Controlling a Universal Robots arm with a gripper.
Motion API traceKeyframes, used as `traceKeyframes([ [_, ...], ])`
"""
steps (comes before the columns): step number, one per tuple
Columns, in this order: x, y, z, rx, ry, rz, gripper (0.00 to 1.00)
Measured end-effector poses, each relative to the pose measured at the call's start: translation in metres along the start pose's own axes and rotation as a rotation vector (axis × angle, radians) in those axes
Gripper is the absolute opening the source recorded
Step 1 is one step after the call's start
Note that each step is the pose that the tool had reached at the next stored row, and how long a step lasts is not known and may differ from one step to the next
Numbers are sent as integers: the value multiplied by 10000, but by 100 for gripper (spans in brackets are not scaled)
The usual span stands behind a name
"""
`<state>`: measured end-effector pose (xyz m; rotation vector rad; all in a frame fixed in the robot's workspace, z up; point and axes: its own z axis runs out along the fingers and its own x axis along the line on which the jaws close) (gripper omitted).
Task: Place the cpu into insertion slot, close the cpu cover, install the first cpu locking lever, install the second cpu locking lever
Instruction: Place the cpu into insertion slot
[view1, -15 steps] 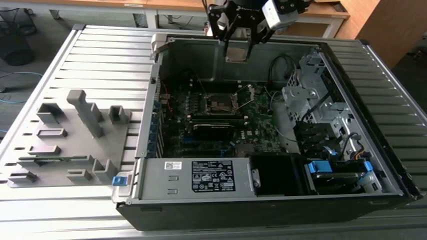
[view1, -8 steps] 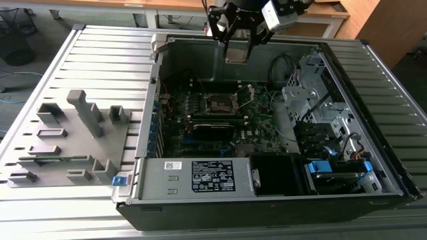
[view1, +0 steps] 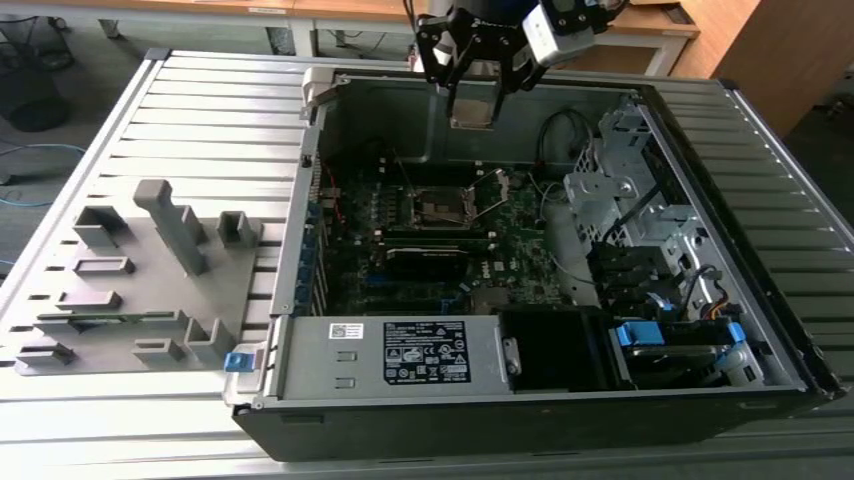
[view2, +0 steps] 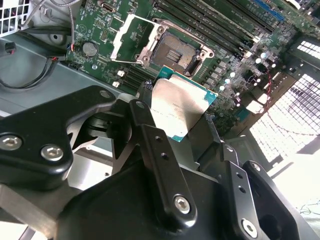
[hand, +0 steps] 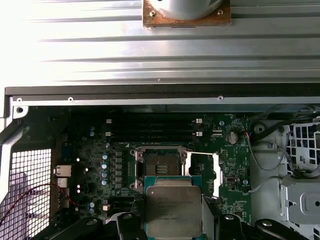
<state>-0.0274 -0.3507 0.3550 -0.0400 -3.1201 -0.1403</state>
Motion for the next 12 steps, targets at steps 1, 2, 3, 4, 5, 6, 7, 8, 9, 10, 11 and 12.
traceKeyframes([
  [1,0,0,2,1,1,0,54],
  [2,0,-1,2,2,1,0,54],
  [3,0,-1,5,2,1,0,54],
  [4,0,-1,8,2,1,0,54],
  [5,0,-1,8,2,1,0,54],
  [6,0,-1,8,2,1,0,54],
  [7,0,-1,10,1,1,0,54],
  [8,0,-1,13,0,0,0,54],
  [9,0,-1,15,0,0,0,54],
  [10,0,-1,15,2,0,0,54],
  [11,0,-2,14,3,1,0,54],
  [12,0,-2,15,2,1,0,54],
])
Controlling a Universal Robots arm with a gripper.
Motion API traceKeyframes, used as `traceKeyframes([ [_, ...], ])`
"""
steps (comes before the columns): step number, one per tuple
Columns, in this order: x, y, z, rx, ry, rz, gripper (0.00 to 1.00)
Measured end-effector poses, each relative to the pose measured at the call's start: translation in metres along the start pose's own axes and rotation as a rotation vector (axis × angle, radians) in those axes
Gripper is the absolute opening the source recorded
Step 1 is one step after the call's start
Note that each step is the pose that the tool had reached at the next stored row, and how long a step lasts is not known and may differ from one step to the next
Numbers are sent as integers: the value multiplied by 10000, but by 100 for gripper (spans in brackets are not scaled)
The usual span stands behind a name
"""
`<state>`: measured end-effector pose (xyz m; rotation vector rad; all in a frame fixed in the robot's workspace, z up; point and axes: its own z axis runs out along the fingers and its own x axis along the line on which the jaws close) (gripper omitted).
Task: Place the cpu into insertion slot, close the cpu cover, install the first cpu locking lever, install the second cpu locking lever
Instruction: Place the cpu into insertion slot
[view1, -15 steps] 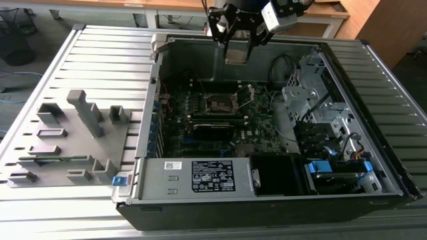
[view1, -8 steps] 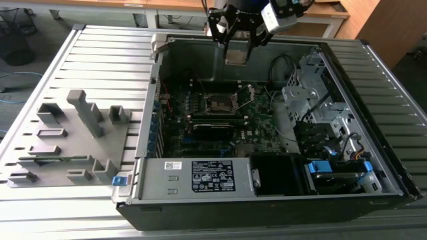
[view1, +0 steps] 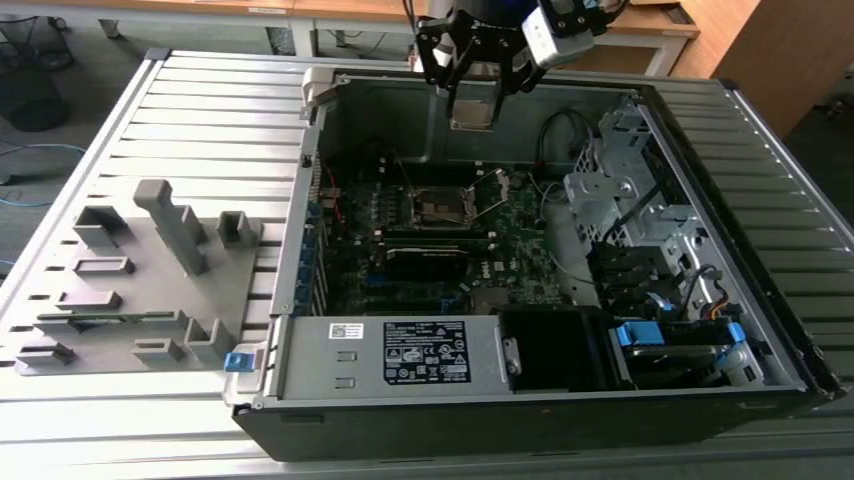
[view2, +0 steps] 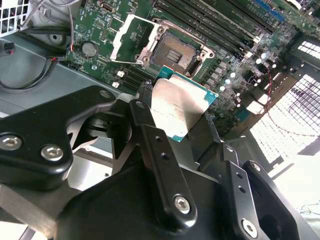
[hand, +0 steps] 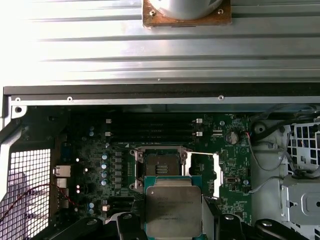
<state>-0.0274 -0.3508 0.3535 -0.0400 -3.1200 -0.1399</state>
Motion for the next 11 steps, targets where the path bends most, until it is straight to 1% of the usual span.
traceKeyframes([
  [11,-1,0,6,-4,-5,0,54],
])
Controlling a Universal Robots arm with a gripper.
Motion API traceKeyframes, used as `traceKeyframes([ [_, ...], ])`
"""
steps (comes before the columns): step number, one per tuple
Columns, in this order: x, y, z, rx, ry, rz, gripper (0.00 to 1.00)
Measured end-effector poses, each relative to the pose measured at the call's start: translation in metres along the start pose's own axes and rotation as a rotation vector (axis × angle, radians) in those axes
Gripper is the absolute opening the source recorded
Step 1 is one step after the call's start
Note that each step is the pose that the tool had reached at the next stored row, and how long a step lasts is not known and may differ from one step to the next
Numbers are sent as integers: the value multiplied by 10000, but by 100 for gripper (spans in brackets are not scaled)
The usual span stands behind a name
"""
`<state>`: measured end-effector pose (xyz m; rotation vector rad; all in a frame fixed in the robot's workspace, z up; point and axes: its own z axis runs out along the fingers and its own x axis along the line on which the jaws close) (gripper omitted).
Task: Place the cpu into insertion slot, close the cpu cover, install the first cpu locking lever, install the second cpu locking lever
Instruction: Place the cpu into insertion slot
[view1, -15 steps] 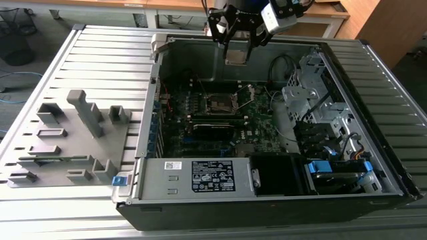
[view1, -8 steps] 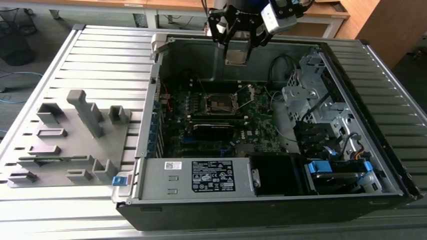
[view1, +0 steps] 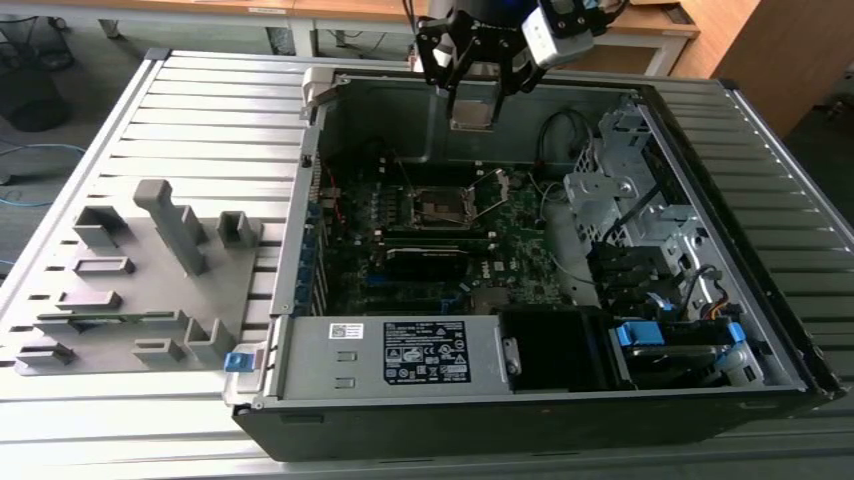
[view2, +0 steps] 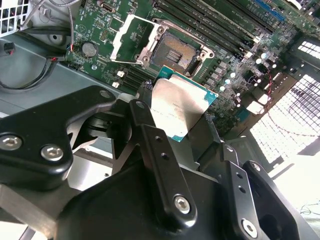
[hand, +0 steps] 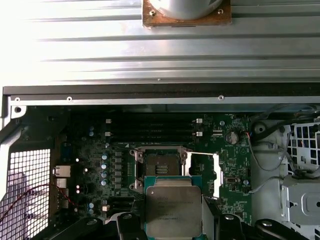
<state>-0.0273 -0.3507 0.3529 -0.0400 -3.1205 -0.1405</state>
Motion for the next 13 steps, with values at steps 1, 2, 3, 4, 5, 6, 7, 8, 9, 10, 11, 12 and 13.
traceKeyframes([
  [1,0,0,4,-1,-9,-1,54],
  [2,1,-2,10,0,-25,-2,54],
  [3,1,-2,18,0,-50,-4,54],
  [4,0,-3,27,0,-75,-6,54],
  [5,0,-5,37,-1,-102,-9,54],
  [6,-1,-6,46,-1,-122,-11,54],
  [7,-1,-7,54,-1,-138,-13,54],
  [8,-1,-8,63,-1,-149,-14,54],
  [9,0,-9,74,-1,-158,-14,54],
  [10,1,-11,86,-1,-168,-15,54],
  [11,1,-12,99,-2,-180,-17,54],
  [12,2,-13,111,-2,-189,-19,54],
  [13,2,-14,120,-2,-196,-20,54],
])
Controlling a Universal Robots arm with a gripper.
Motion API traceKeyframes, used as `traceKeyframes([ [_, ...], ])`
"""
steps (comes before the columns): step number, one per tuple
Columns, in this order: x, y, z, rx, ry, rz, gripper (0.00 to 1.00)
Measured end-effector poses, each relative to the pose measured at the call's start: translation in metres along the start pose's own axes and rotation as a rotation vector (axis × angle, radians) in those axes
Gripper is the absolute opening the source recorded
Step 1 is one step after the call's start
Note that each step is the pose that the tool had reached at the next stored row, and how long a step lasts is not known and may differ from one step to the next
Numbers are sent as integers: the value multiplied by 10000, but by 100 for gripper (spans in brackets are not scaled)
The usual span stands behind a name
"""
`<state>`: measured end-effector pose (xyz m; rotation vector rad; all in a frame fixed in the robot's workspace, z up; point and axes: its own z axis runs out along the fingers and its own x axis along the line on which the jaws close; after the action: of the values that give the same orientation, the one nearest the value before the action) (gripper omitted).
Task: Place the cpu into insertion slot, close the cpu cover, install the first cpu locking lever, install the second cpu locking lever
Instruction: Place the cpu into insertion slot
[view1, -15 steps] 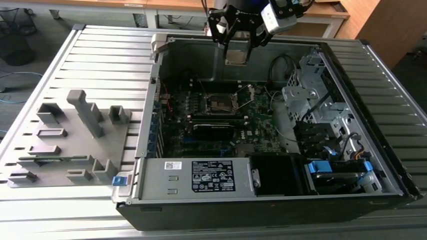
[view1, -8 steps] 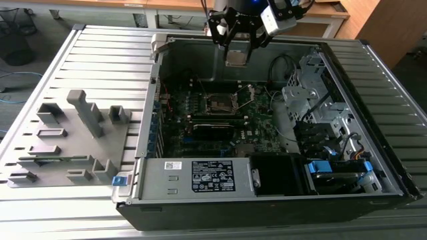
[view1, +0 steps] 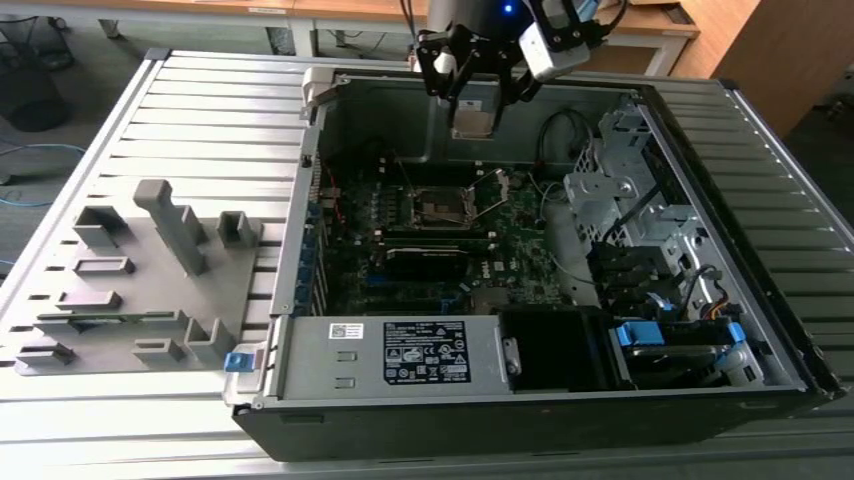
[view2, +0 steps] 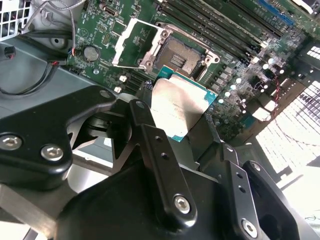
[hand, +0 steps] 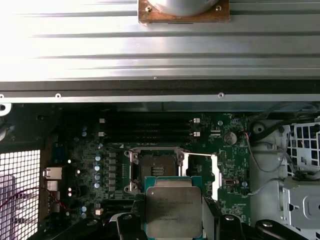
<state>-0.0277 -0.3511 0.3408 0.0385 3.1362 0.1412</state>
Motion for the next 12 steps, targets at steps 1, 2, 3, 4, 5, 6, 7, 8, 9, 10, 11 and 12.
traceKeyframes([
  [1,0,0,6,0,-4,-1,54],
  [2,0,-1,6,2,-3,-1,54],
  [3,0,-1,6,2,-3,0,54],
  [4,1,-1,6,3,-3,0,54],
  [5,0,-1,8,0,-5,0,54],
  [6,0,-1,9,0,-4,0,54],
  [7,0,-1,9,0,-4,0,54],
  [8,0,-1,9,0,-5,0,54],
  [9,0,-1,9,0,-4,0,54],
  [10,0,-1,12,-2,-5,0,54],
  [11,0,-1,16,-3,-6,0,54],
  [12,0,-1,19,-2,-5,1,54],
])
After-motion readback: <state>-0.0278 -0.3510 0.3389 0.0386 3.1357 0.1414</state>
